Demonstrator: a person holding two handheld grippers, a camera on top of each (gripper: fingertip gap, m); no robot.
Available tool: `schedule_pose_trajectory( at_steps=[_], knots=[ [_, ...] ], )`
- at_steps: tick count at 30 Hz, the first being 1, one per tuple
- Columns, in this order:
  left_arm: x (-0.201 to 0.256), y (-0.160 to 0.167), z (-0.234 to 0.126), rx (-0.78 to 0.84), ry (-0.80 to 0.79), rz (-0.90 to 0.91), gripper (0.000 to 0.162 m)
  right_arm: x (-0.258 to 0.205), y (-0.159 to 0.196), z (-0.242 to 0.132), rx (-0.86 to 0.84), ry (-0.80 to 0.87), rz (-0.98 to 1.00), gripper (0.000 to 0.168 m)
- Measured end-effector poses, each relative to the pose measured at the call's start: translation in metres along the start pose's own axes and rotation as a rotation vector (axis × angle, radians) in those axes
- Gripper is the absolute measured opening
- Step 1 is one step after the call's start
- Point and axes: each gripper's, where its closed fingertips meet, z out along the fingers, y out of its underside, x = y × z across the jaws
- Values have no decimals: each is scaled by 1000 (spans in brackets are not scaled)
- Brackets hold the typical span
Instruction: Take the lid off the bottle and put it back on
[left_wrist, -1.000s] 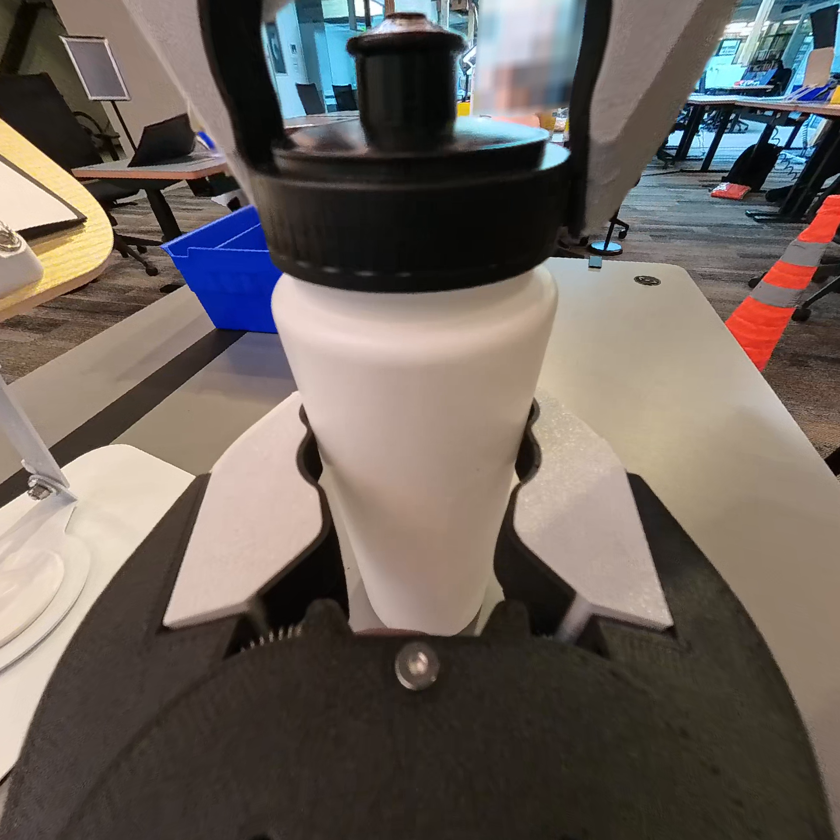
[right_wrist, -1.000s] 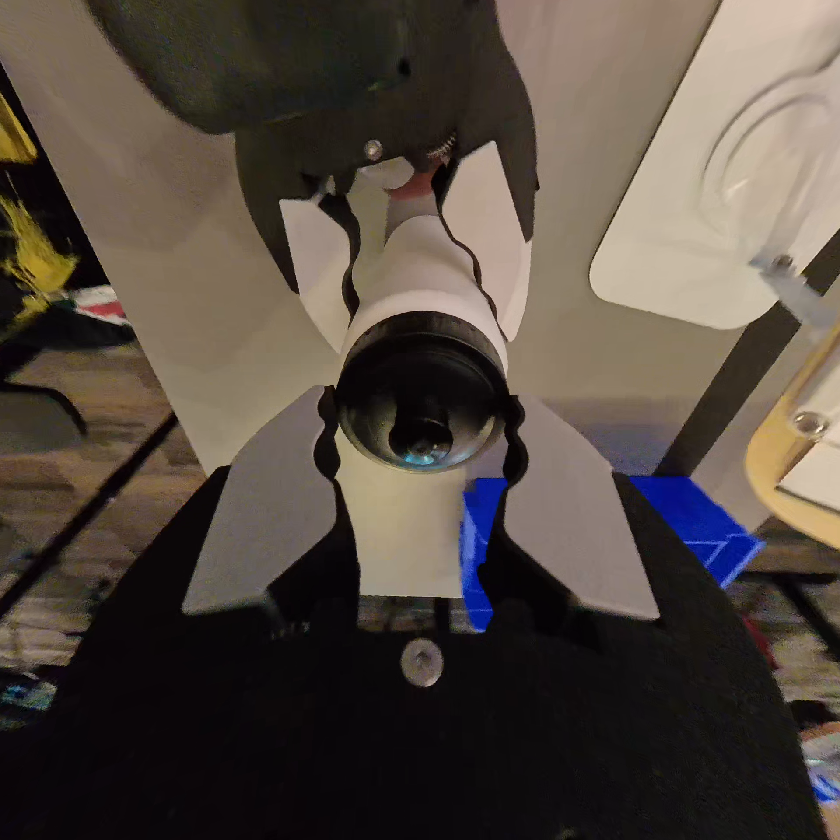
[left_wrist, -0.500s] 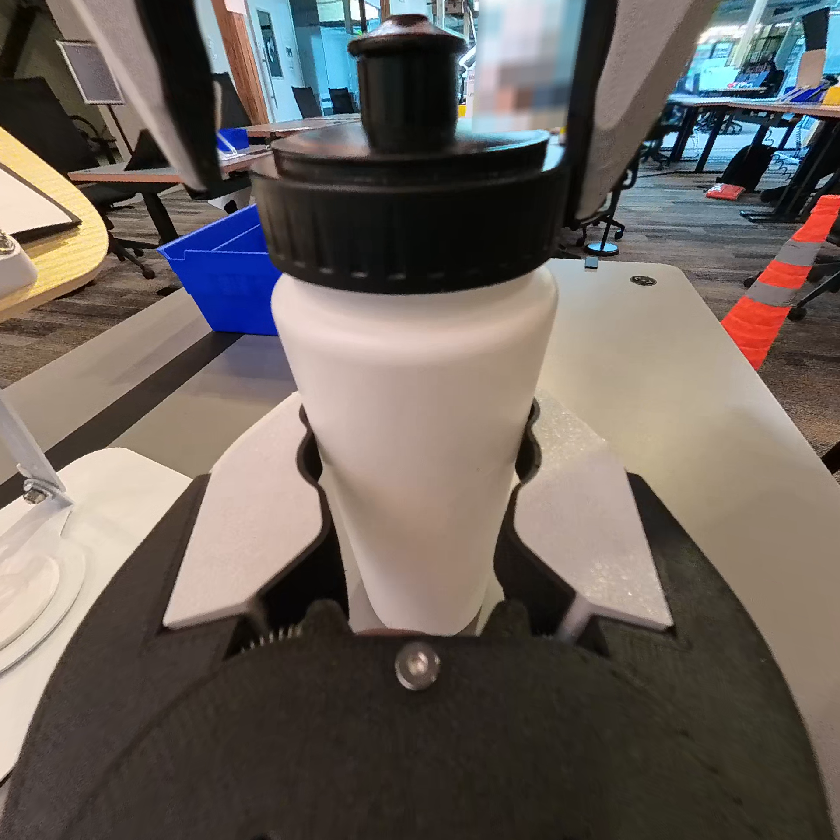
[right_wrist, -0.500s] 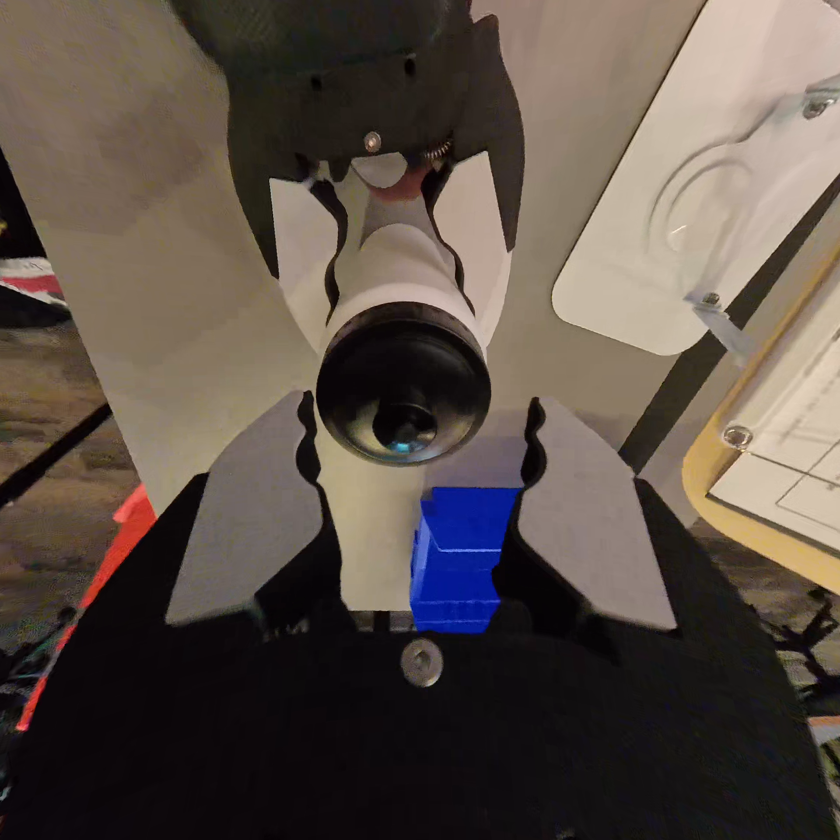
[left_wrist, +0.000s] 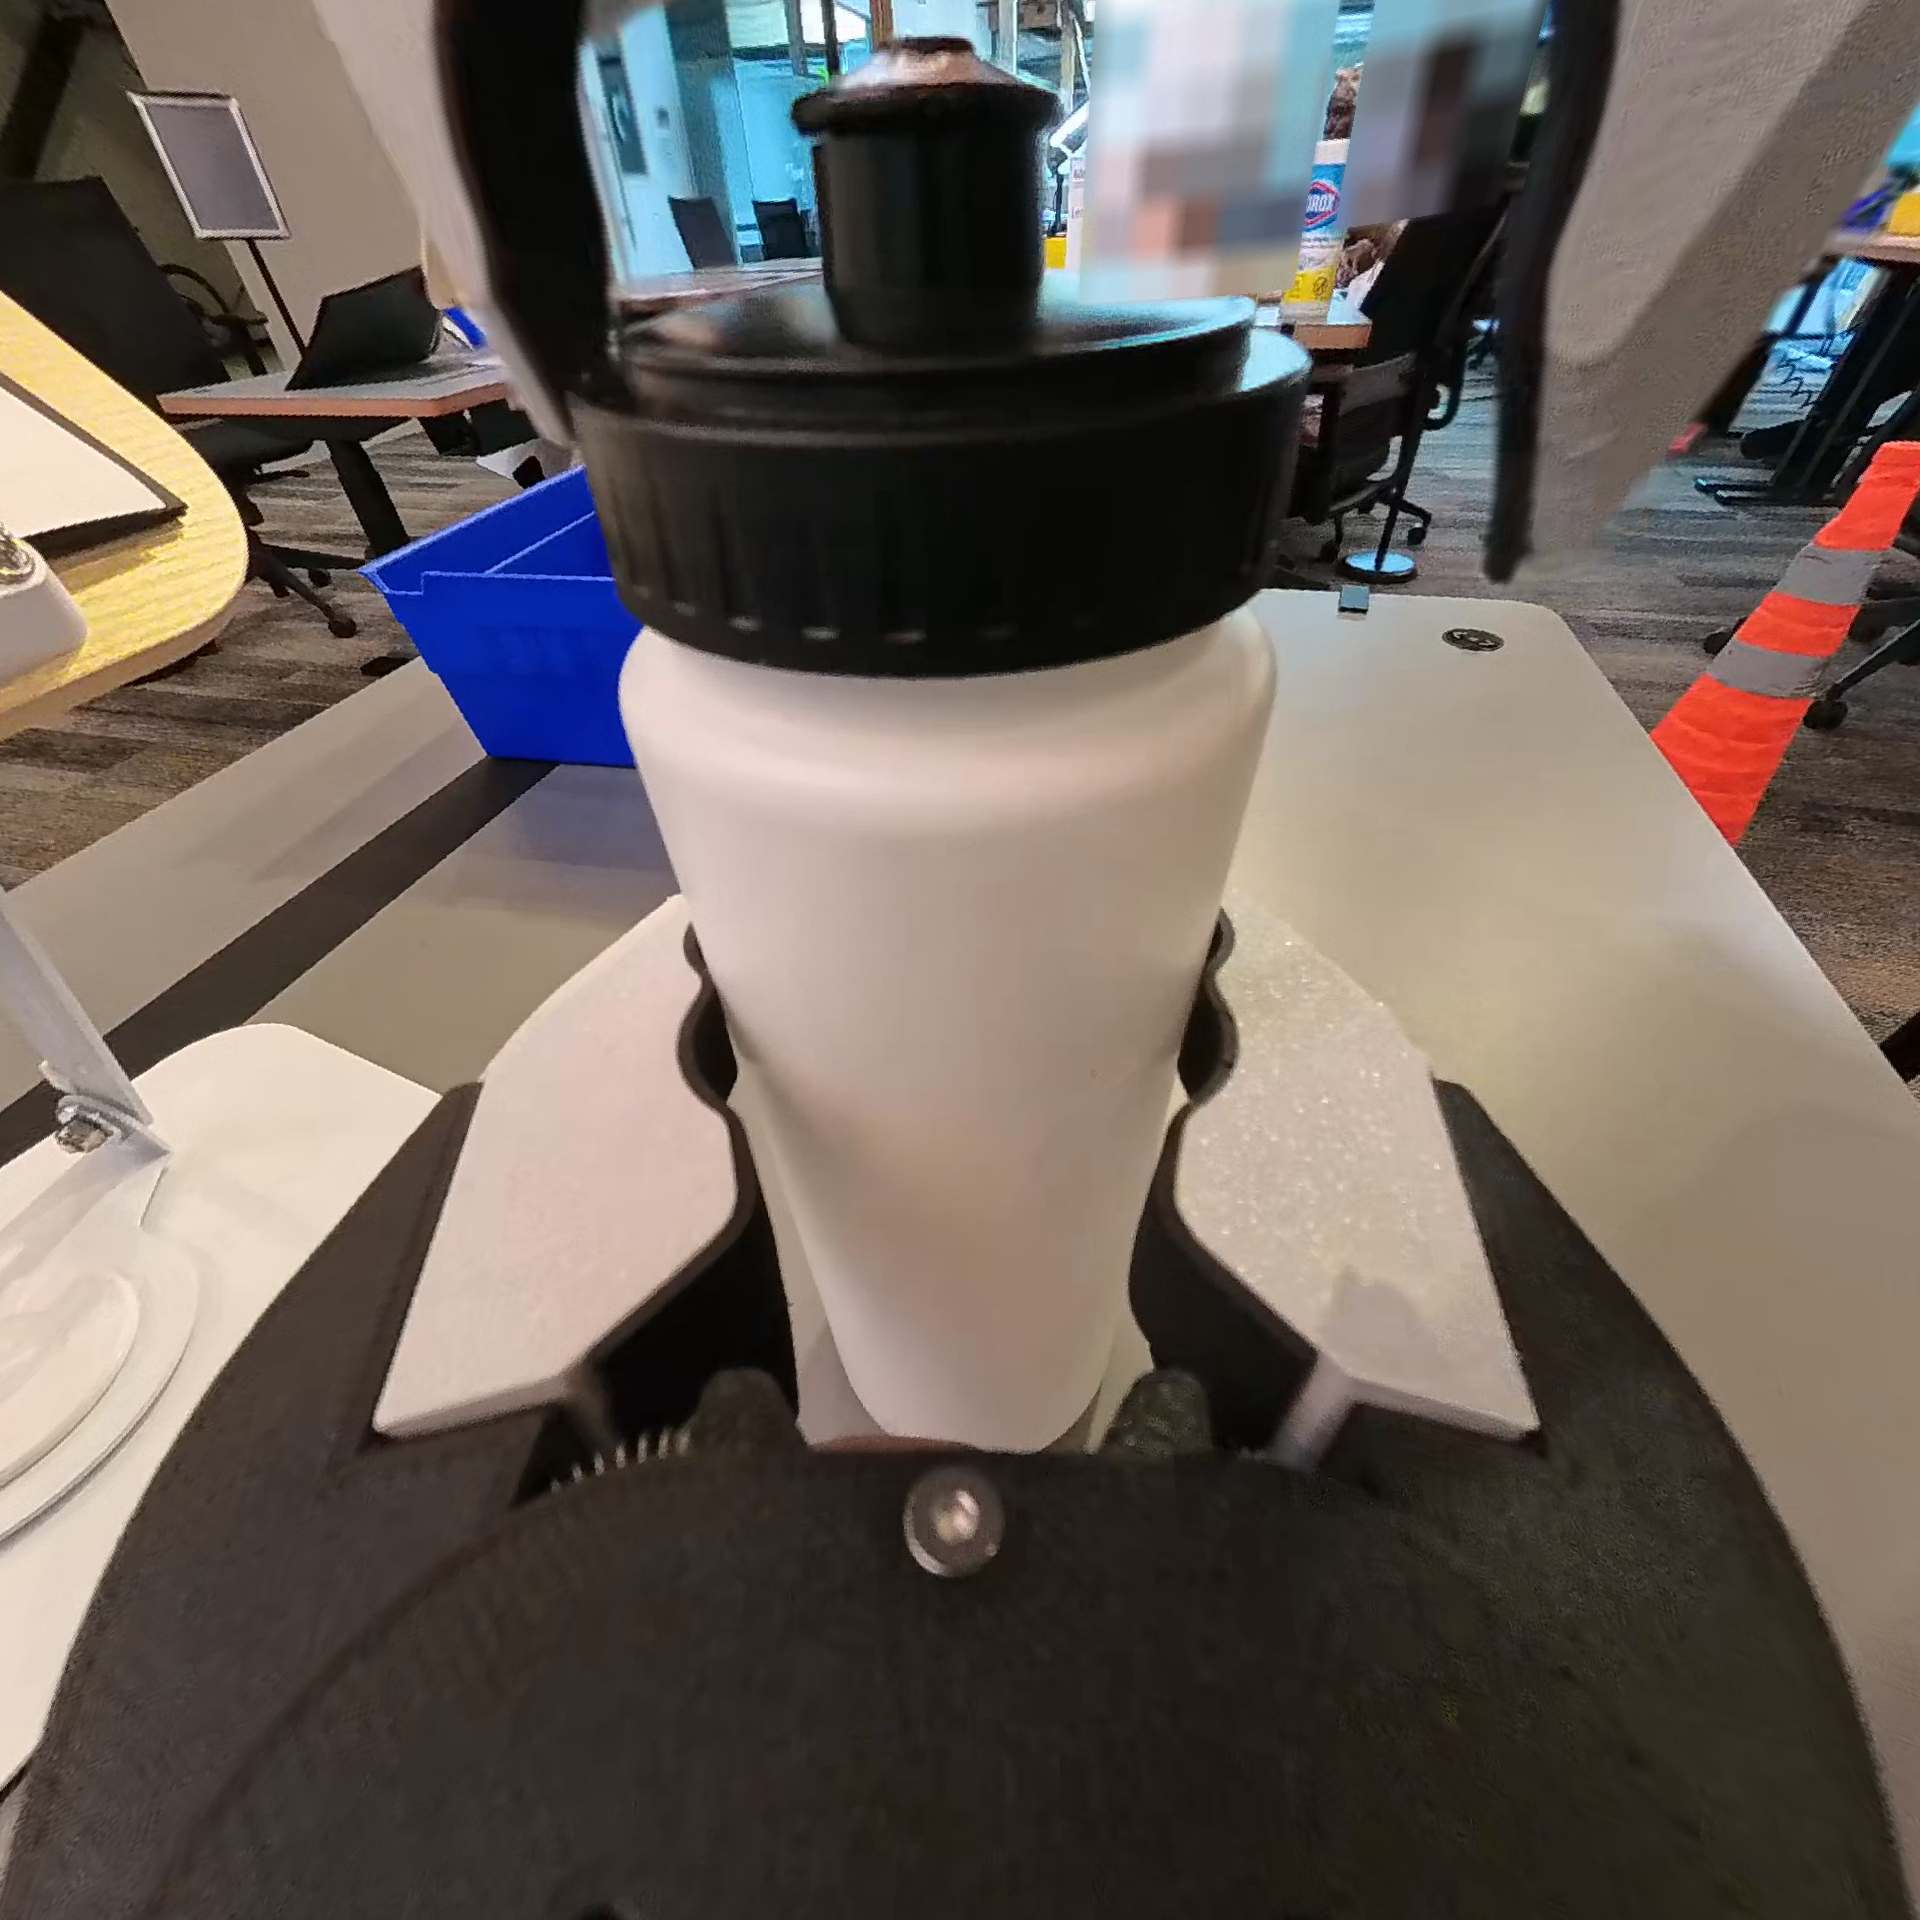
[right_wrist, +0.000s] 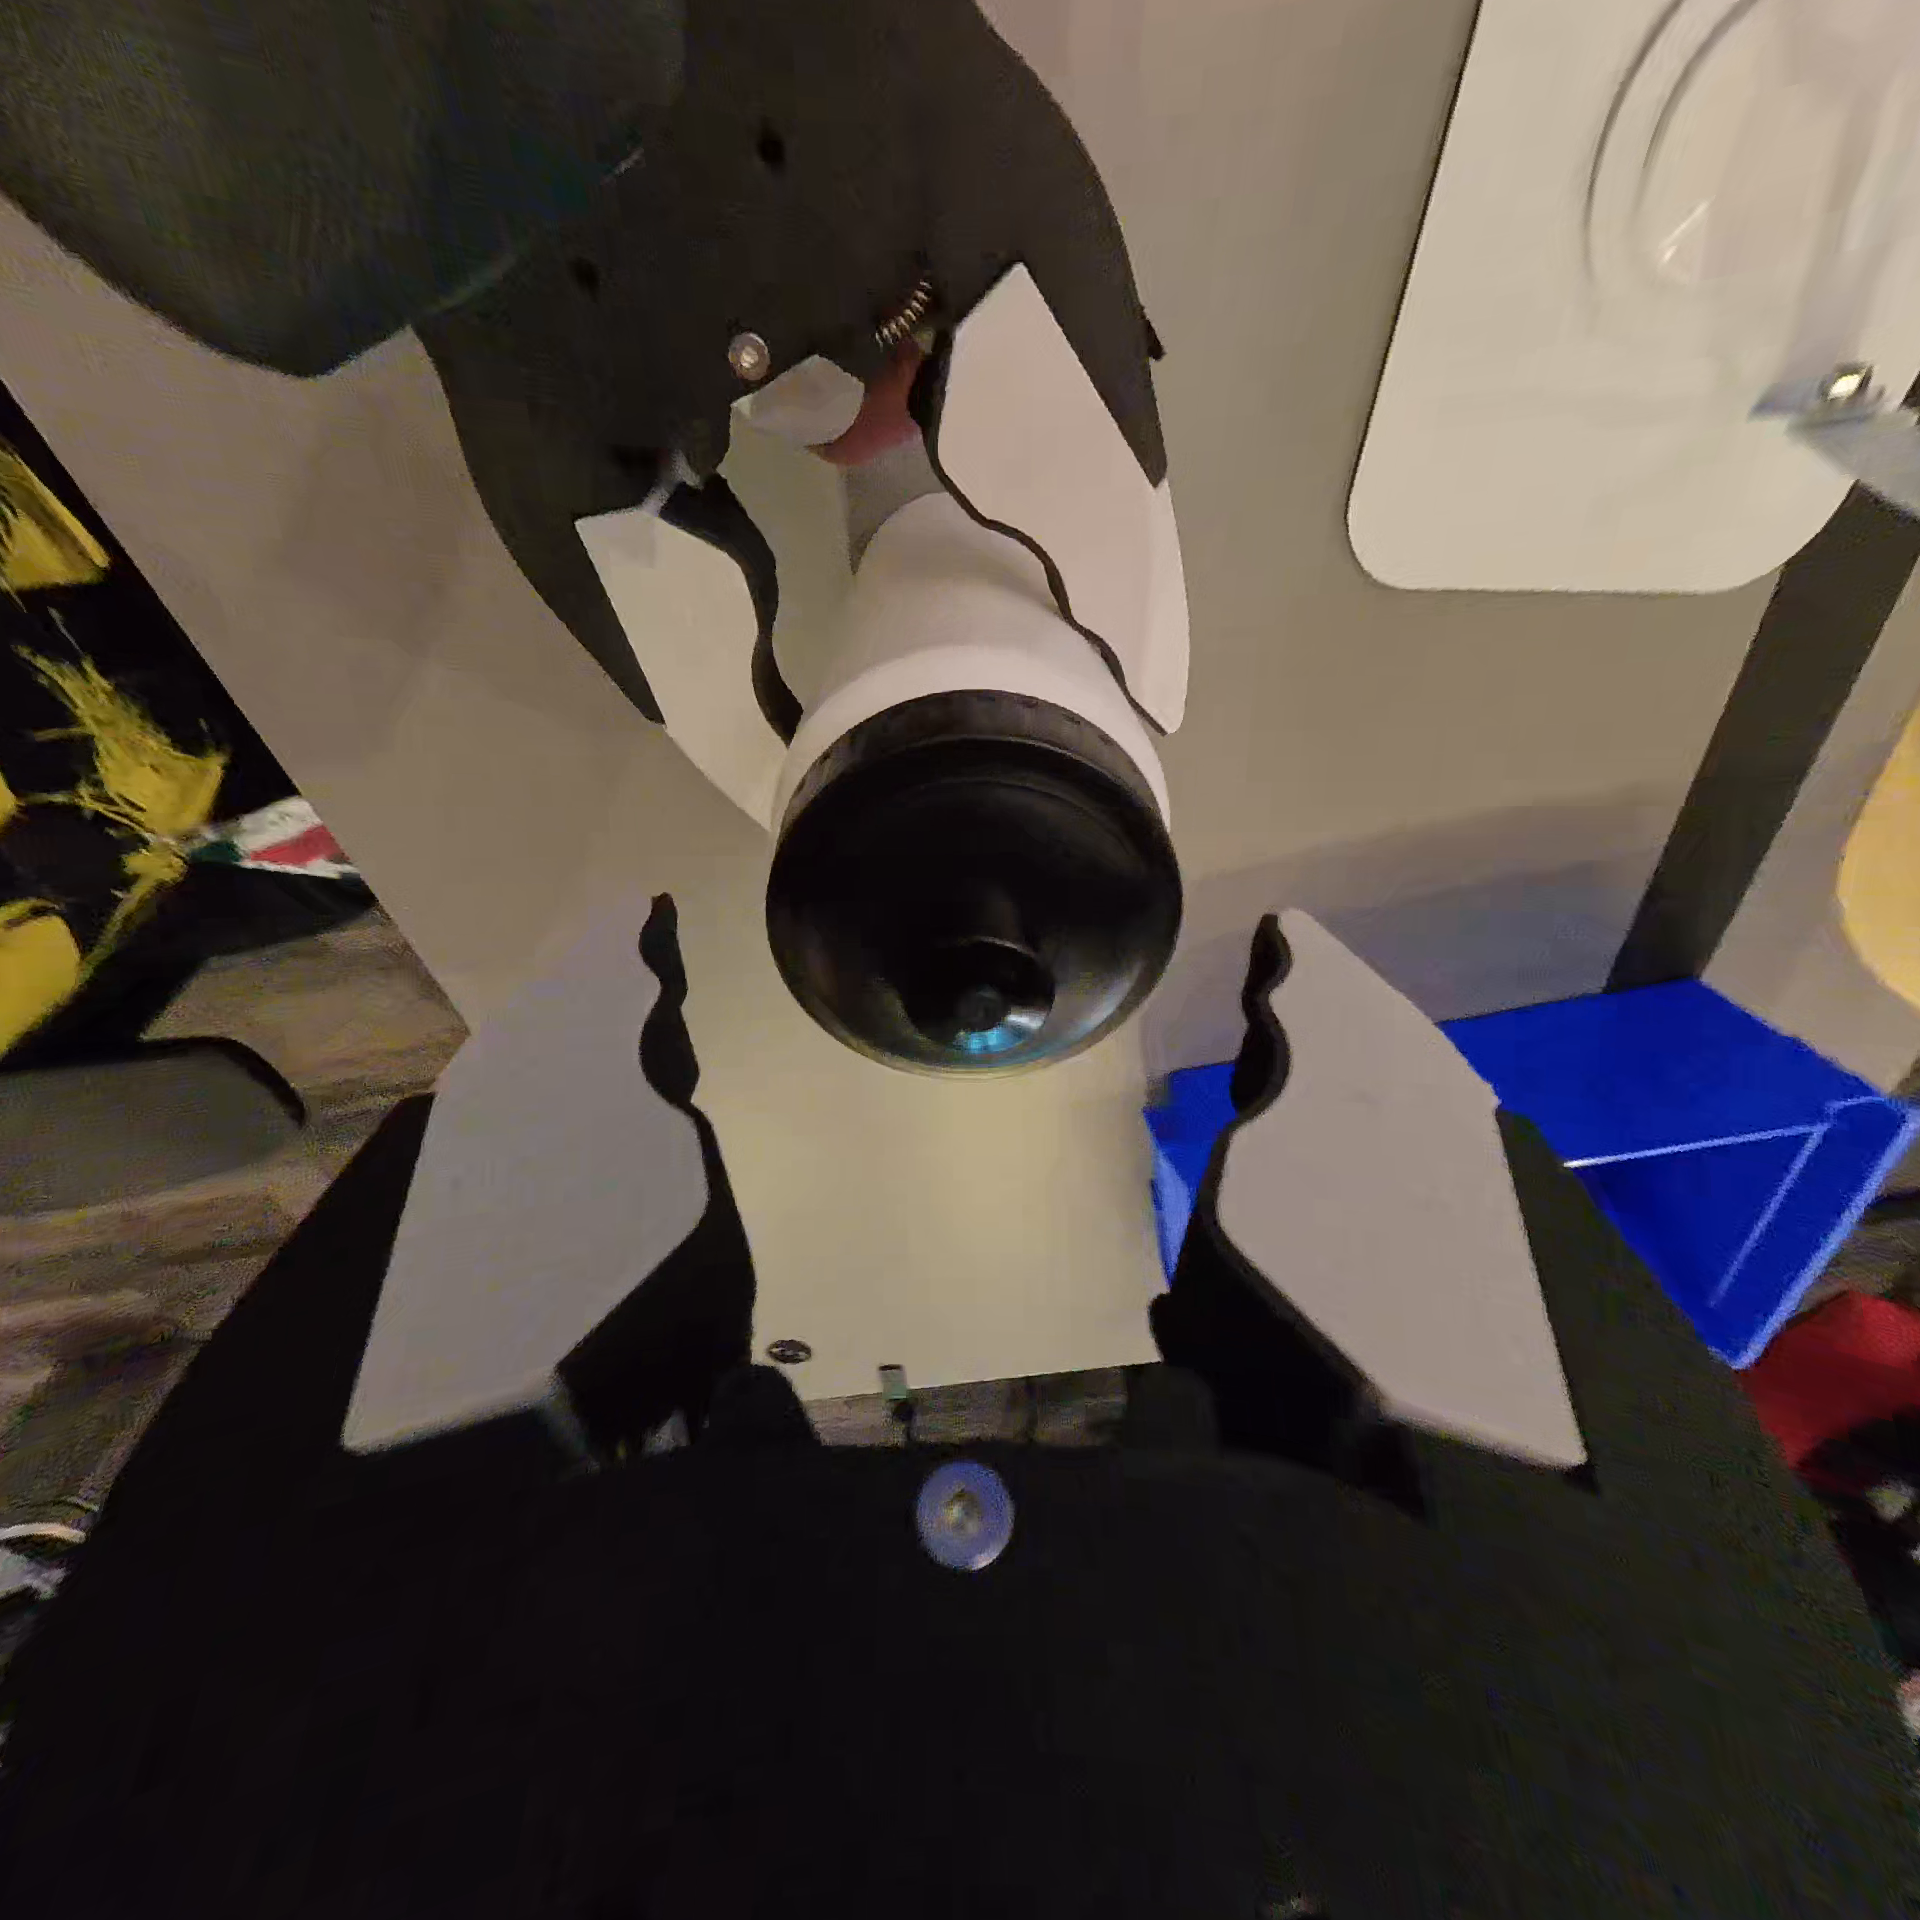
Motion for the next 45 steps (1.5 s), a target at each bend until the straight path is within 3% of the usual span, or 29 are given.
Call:
schedule_pose_trajectory(
  at_steps=[3, 5, 9, 13, 16, 18, 21, 23, 26, 30, 33, 38, 41, 43, 45],
  knots=[
    [0, 0, 0, 0, 1, 0, 85, 3, -8, -7, 30, 44, -196, 101],
    [0, 0, 0, 1, 2, -1, 85, 0, -10, -12, 38, 38, -302, 90],
    [0, 0, 0, 3, 3, -1, 85, 5, 3, -5, -71, 33, -349, 71],
    [0, 0, 0, 2, 3, -2, 85, 3, 2, -1, -40, 5, -248, 73],
    [-1, 0, 1, 4, 3, -7, 85, 1, 3, -1, -17, -56, 79, 73],
    [0, 0, 1, 6, 4, -3, 85, -1, 2, -1, 3, -51, 198, 73],
    [0, 0, 1, 4, 3, -3, 85, -1, 4, -1, -12, -48, 124, 76],
    [0, 0, 0, 4, 3, -1, 85, 4, 2, -2, -6, -8, 8, 106],
    [0, 0, 0, 5, 4, -1, 85, 5, -4, -4, 12, 24, -192, 100],
    [0, 0, 0, 7, 6, -2, 85, 3, -1, -1, -40, 18, -335, 79],
    [0, 0, 0, 7, 6, -4, 85, 3, 0, -1, -46, 2, -257, 73],
    [1, 0, 1, 9, 6, -5, 85, -1, 1, 0, -3, -50, 223, 74],
    [1, 0, 1, 6, 7, -3, 85, 0, 3, -1, -21, -33, 144, 73],
    [2, 0, 1, 6, 7, -1, 85, 5, -1, -5, 3, 19, 13, 95],
    [1, 0, 1, 6, 7, -1, 85, 1, -7, -10, 33, 32, -139, 93]
  ],
)
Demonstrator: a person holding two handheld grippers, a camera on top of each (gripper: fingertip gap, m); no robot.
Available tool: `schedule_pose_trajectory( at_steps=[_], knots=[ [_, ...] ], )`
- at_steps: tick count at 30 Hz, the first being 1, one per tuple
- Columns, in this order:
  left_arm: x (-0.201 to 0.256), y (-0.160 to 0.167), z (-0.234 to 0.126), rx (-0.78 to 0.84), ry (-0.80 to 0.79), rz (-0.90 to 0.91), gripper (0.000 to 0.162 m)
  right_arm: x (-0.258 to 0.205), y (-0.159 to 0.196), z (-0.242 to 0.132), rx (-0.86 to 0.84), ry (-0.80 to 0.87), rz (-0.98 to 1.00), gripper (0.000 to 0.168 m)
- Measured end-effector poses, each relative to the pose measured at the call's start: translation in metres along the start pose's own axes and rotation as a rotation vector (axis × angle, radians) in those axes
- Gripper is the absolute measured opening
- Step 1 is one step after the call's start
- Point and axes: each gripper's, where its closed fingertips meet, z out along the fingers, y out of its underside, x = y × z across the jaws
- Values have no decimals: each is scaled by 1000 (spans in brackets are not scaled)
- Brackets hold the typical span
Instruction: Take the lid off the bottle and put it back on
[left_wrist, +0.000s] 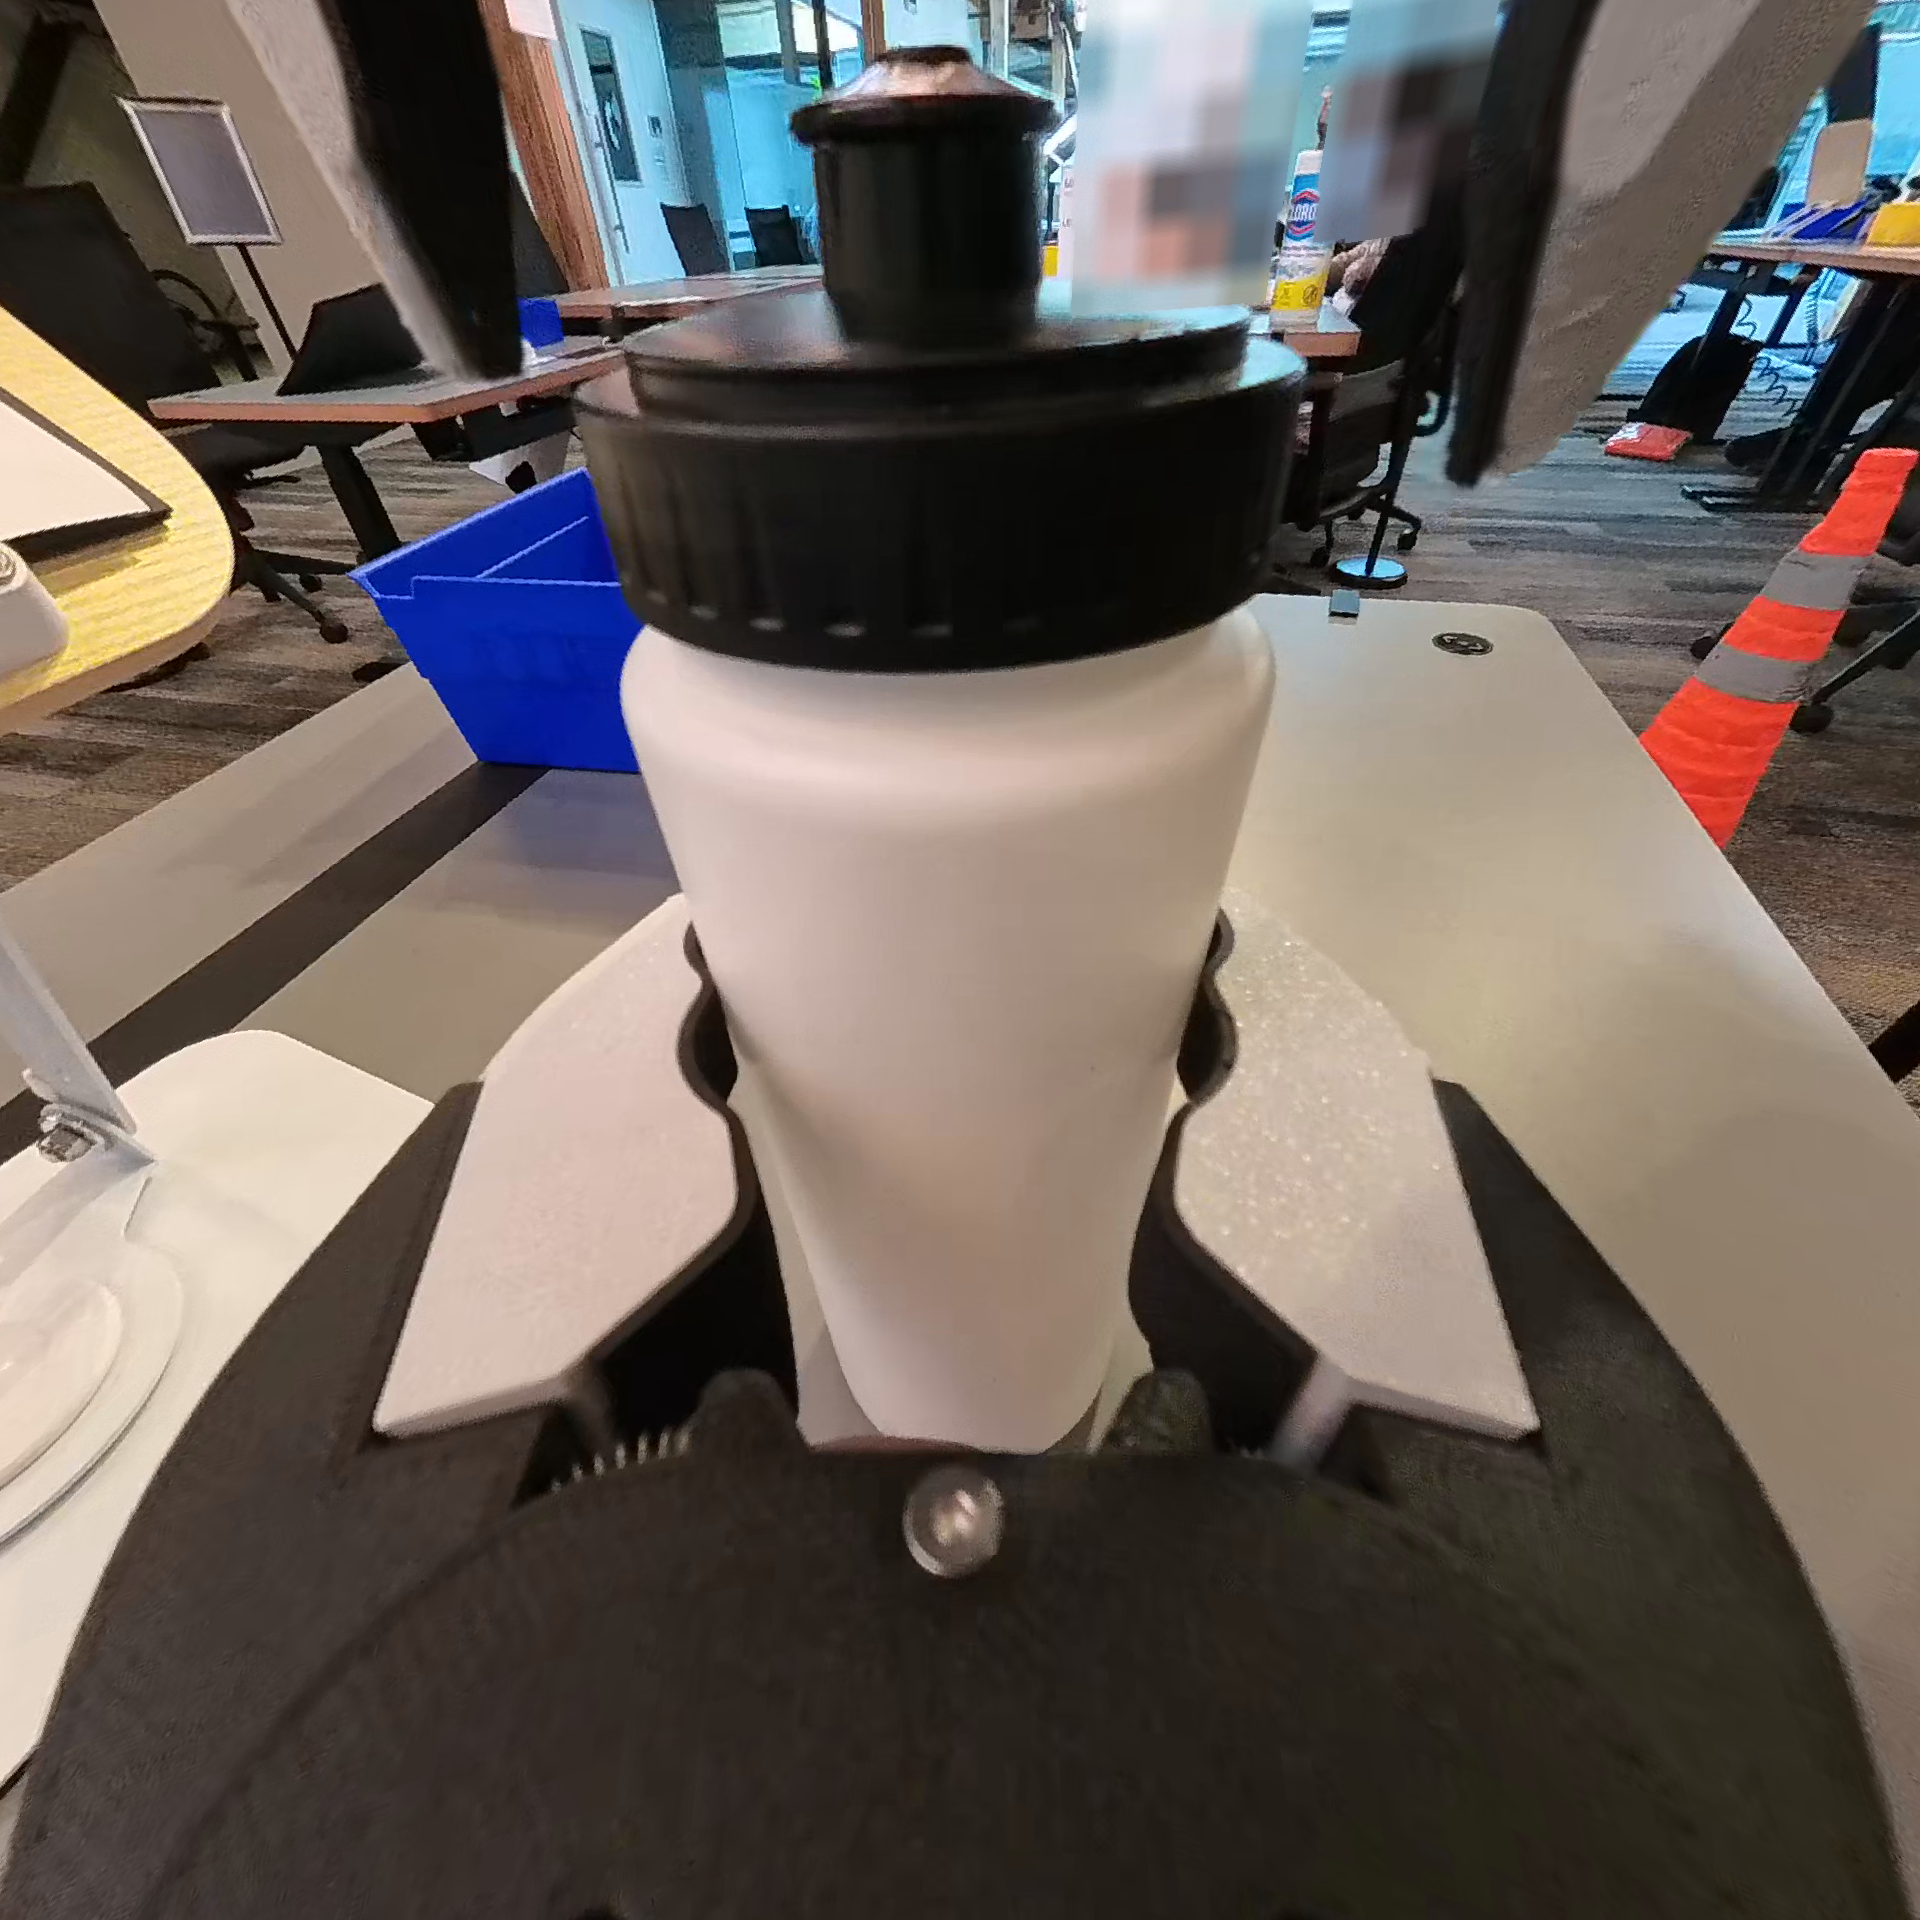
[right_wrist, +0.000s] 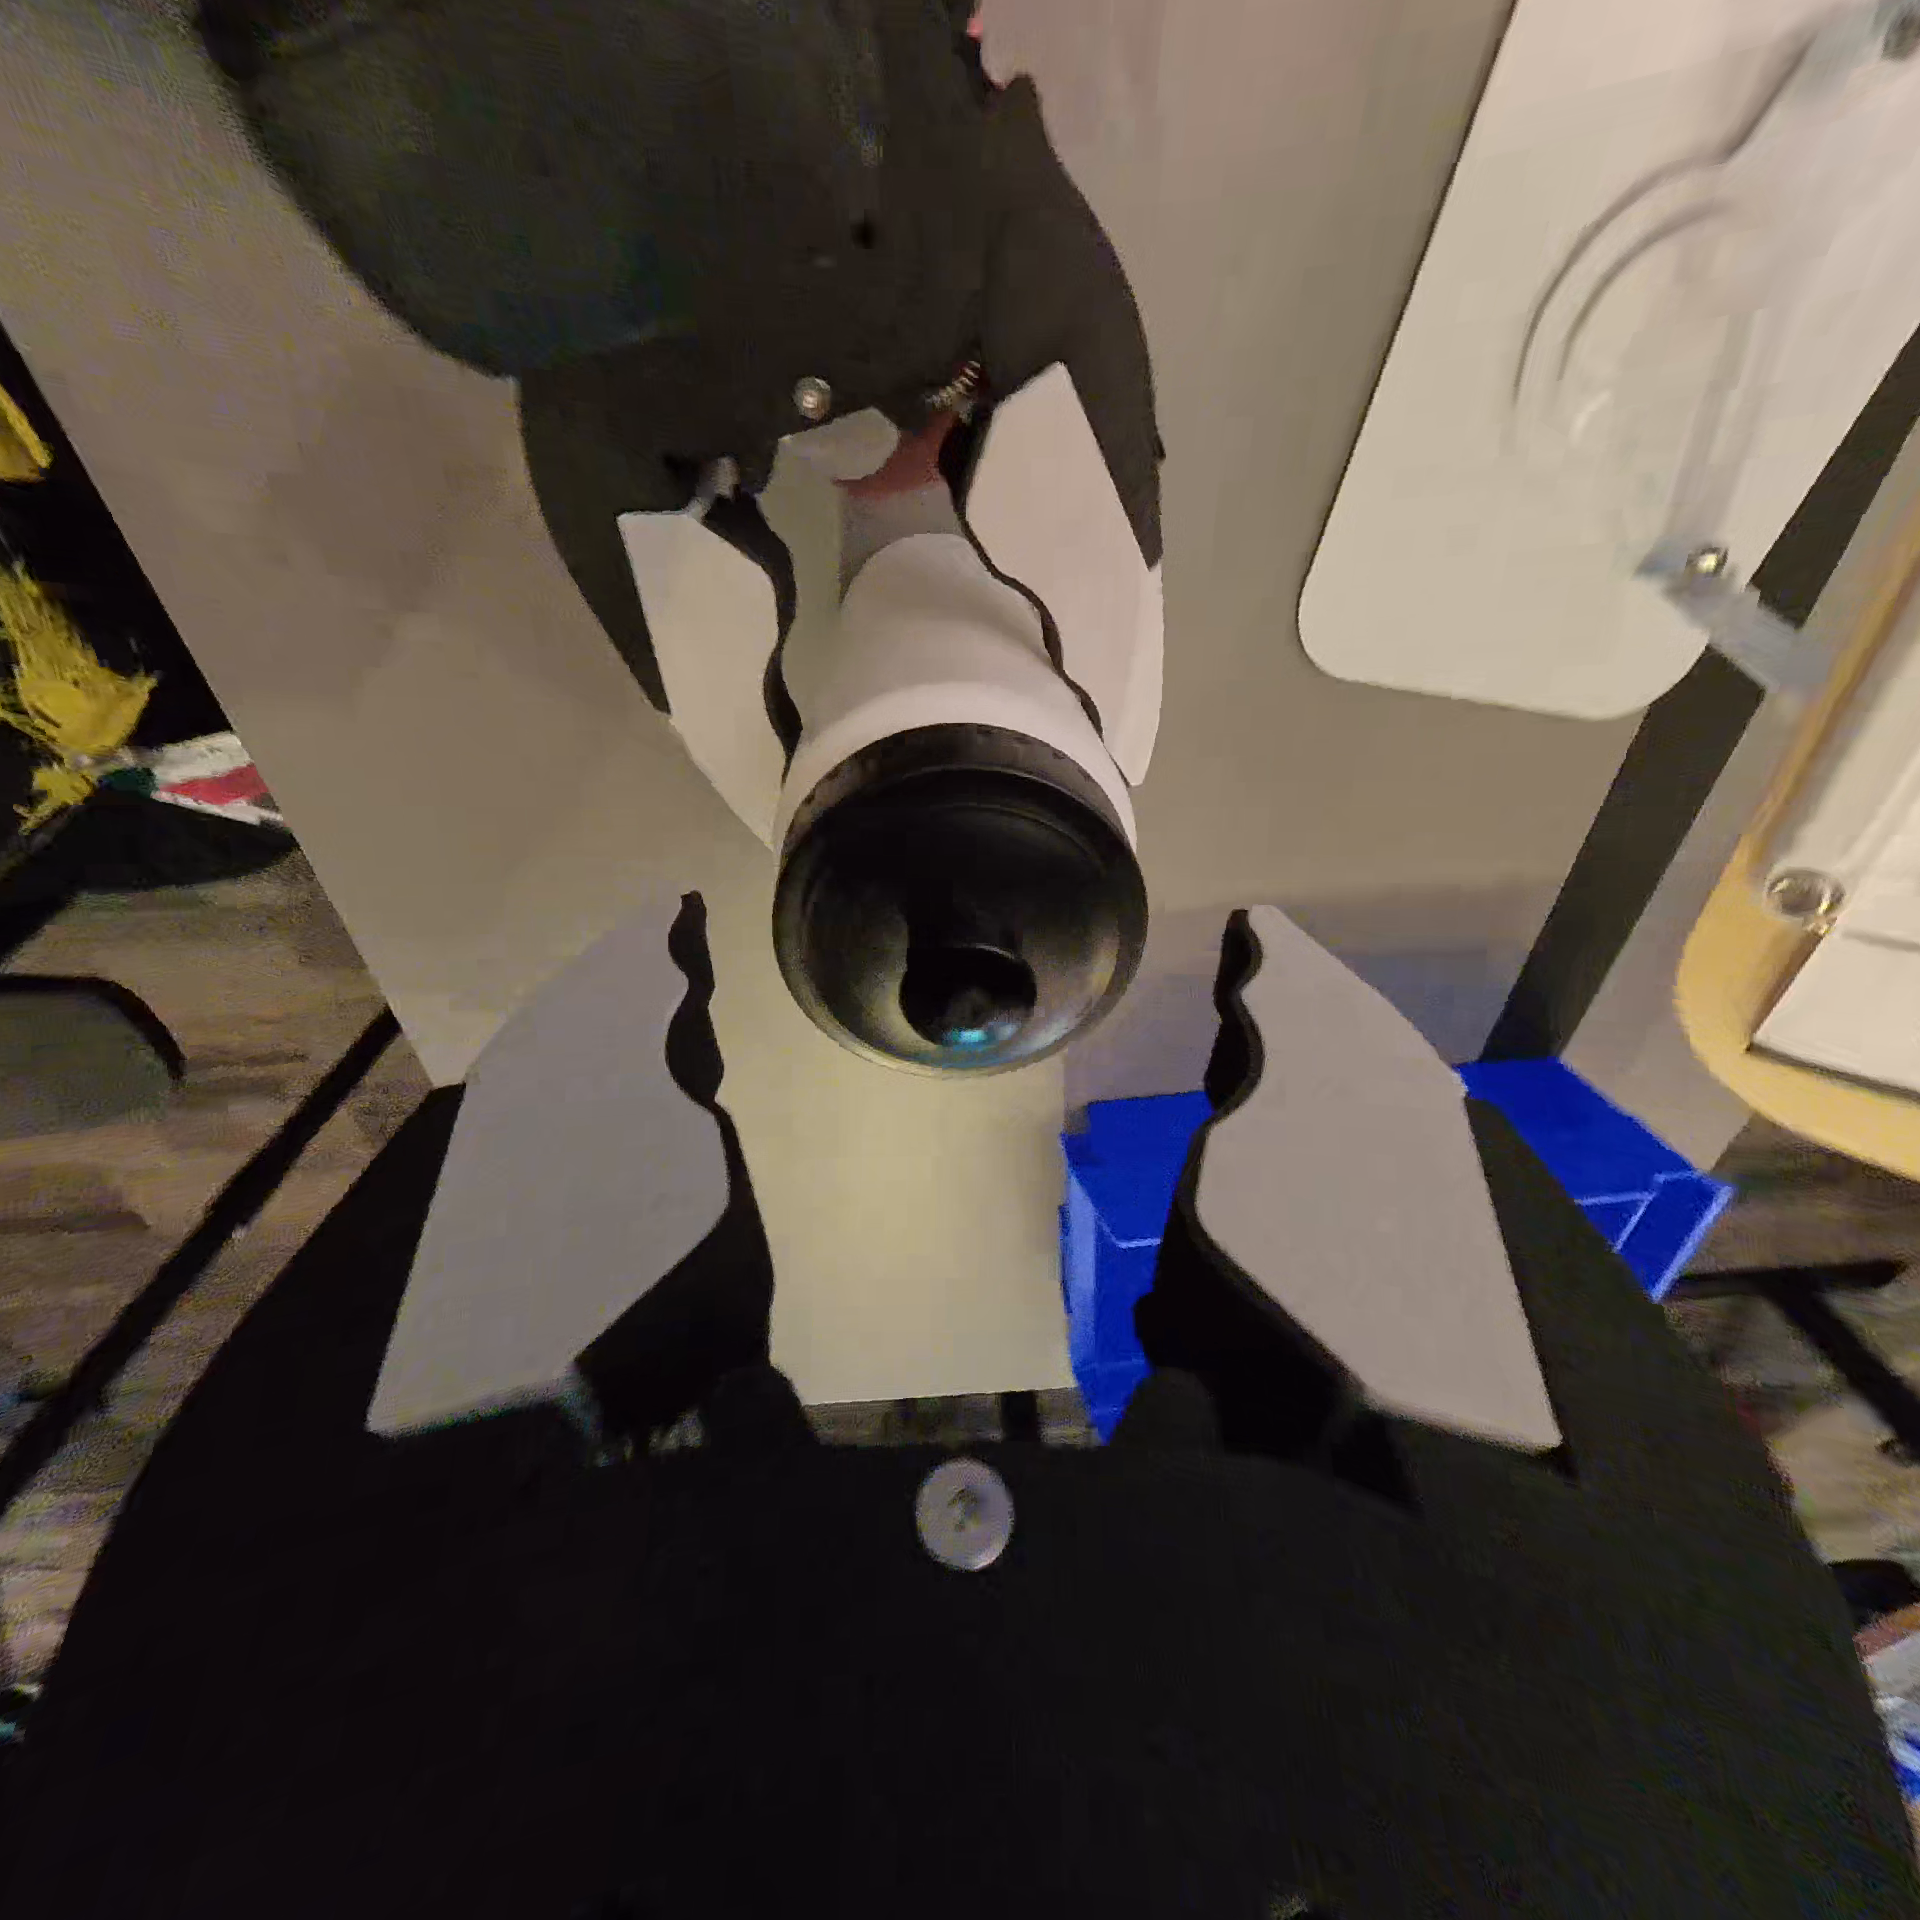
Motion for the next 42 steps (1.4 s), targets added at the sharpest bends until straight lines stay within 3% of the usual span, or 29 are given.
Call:
schedule_pose_trajectory(
  at_steps=[2, 4, 7, 12, 14, 16, 18, 21, 22, 24, 27, 31, 33, 35, 37, 40, 42],
  knots=[
    [0, 0, 0, 1, 0, -1, 85, 1, -1, 1, -19, 30, -114, 86],
    [0, 0, 0, 1, 1, -1, 85, -1, -2, 3, -36, 26, -194, 69],
    [0, 0, 0, 0, 0, -1, 85, -1, -2, 4, -34, 1, -185, 69],
    [0, 0, 1, 2, -1, -6, 85, 2, -2, 5, -6, -63, 329, 69],
    [0, 0, 1, 3, 1, -2, 85, 1, -2, 5, 7, -54, 390, 70],
    [1, 0, 1, 1, 1, -1, 85, -1, -1, 3, -14, -56, 296, 71],
    [1, 0, 0, 0, 1, 0, 85, -1, -3, -1, 5, -44, 178, 89],
    [1, 0, 0, 1, 1, 0, 85, -2, -3, 1, -11, 4, -56, 90],
    [1, 0, 0, 1, 1, 0, 85, 0, -2, 4, -30, 31, -117, 89],
    [1, 0, 0, 2, 1, 0, 85, 0, 2, 8, -65, 37, -193, 72],
    [0, 0, 1, 2, 0, -3, 85, 0, 3, 8, -56, 15, -132, 72],
    [0, 0, 2, 3, -1, -3, 85, 0, 4, 8, -45, -38, 223, 72],
    [4, -1, 3, 3, 9, 2, 85, -3, 5, 8, -66, -46, 299, 72],
    [5, -1, 3, 2, 8, 3, 85, -7, 6, 6, -96, -64, 211, 76],
    [5, -1, 3, 1, 9, 4, 85, -2, 0, 1, -58, -16, 76, 95],
    [5, -1, 3, 3, 11, 4, 85, -6, -7, -4, -32, 18, -112, 90],
    [5, -1, 3, 4, 11, 3, 85, -8, -4, -1, -65, 34, -197, 76]
  ],
)
